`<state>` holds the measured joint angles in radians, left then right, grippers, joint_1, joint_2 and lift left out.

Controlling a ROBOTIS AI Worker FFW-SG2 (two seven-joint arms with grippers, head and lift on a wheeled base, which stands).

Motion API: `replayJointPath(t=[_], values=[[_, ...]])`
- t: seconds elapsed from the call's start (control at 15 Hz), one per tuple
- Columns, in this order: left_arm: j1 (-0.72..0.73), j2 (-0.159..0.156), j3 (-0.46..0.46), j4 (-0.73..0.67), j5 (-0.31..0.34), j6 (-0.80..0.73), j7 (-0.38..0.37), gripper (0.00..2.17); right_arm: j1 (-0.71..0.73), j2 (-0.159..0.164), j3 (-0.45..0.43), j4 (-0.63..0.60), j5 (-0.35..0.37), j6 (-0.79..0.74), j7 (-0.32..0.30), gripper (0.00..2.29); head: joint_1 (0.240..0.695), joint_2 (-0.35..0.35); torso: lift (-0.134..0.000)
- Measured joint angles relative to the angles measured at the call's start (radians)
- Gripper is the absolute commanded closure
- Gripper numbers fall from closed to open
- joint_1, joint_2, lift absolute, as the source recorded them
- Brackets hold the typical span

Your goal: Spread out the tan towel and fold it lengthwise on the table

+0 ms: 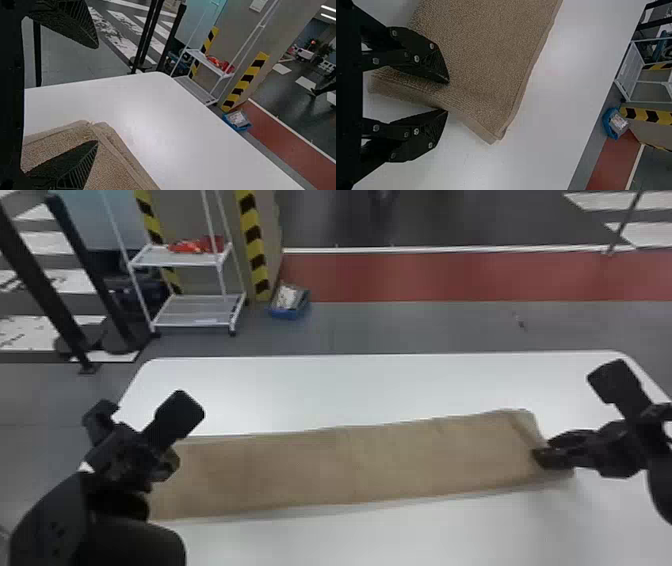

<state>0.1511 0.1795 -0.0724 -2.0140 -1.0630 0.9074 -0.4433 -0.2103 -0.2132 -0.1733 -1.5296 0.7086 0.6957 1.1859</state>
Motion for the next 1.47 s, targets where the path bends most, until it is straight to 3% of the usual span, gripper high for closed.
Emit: replayJointPath(t=[0.07,0.13,0.4,0.6,0.8,1.0,1.07,1.13,1.2,1.47], values=[[0.002,0.0,0.0,0.0,0.0,0.0,0.0,0.02,0.0,0.0,0.0,0.0,0.0,0.0,0.0,0.88,0.695,0.061,-0.124],[0.004,0.0,0.0,0.0,0.0,-0.002,0.0,0.02,0.0,0.0,0.0,0.0,0.0,0.0,0.001,1.14,0.695,0.061,-0.124],[0.007,0.001,0.0,0.0,0.0,-0.006,0.0,0.02,0.006,0.0,-0.016,-0.009,-0.014,0.0,0.024,1.18,0.695,0.061,-0.124],[0.009,0.001,0.001,-0.005,-0.001,-0.006,-0.005,0.02,0.047,-0.008,-0.056,-0.088,-0.022,0.0,0.1,1.18,0.695,0.061,-0.124],[0.01,0.001,0.002,-0.012,-0.002,-0.007,-0.006,0.02,0.123,-0.049,-0.116,-0.179,-0.049,0.0,0.133,1.18,0.695,0.032,-0.124],[0.006,0.0,-0.006,-0.013,-0.002,-0.009,-0.007,0.02,0.161,-0.096,-0.195,-0.179,-0.065,-0.023,0.131,1.18,0.695,-0.025,-0.124],[0.006,0.0,-0.01,-0.013,-0.002,-0.009,-0.008,0.02,0.162,-0.106,-0.214,-0.165,-0.068,-0.033,0.127,1.06,0.695,-0.057,-0.124],[0.005,-0.001,-0.014,-0.013,-0.002,-0.009,-0.009,0.02,0.162,-0.112,-0.225,-0.155,-0.07,-0.037,0.123,0.37,0.695,-0.067,-0.124],[0.004,-0.002,-0.018,-0.013,-0.002,-0.009,-0.01,0.02,0.161,-0.113,-0.23,-0.15,-0.073,-0.035,0.12,0.0,0.695,-0.074,-0.124],[0.004,-0.006,-0.019,-0.017,0.0,-0.009,-0.03,0.03,0.152,-0.113,-0.275,-0.179,-0.127,0.036,0.148,0.02,0.695,-0.087,-0.124]])
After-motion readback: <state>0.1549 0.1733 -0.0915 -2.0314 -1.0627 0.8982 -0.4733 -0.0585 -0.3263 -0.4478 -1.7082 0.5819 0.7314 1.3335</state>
